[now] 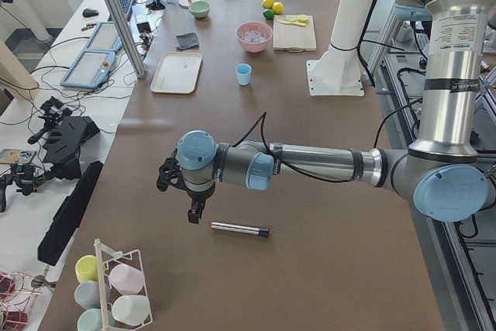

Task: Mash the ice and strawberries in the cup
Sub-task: 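Move the right gripper toward the pink bowl of ice cubes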

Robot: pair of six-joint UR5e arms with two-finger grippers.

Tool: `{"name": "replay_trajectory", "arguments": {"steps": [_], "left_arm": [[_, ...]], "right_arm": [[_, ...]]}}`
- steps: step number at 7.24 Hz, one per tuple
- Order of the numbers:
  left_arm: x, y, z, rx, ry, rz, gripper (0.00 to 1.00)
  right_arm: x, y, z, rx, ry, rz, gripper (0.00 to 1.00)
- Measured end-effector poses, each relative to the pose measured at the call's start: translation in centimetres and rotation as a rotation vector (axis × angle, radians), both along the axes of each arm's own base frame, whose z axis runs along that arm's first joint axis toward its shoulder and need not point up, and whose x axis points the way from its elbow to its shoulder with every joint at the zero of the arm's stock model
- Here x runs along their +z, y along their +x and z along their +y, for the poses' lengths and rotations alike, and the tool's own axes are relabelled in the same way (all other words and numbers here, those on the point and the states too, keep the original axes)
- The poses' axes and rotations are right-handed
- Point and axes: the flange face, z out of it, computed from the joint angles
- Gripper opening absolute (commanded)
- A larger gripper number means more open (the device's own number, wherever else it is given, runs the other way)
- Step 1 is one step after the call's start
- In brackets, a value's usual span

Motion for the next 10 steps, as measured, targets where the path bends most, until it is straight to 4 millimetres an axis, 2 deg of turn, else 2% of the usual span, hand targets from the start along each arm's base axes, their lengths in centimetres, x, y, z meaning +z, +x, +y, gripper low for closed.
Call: {"name": "replay_trajectory", "arguments": {"steps": [3, 5, 7, 8, 10], "left_arm": [[-0.6, 0.0, 0.0, -0.002, 0.008, -0.002, 0.99], [-1.2, 0.0, -0.2, -0.003, 0.019, -0.004, 0.99], [-1.4, 0.1, -0.3, 0.001, 0.028, -0.001, 0.99], [-1.5, 0.1, -0.3, 0.002, 0.032, 0.000, 0.99], [-1.5, 0.0, -0.3, 0.001, 0.035, 0.001, 0.99]], "right_arm": [[-0.2, 0.1, -0.1, 0.002, 0.003, 0.000, 1.00], [-2.5, -0.2, -0.6, 0.010, 0.036, 0.010, 1.00], [-6.5, -3.4, -2.8, -0.049, 0.110, 0.017, 1.00], [-8.8, -5.8, -4.0, -0.091, 0.151, 0.016, 1.00], [-13.5, -10.7, -5.0, -0.099, 0.167, 0.005, 1.00]]}}
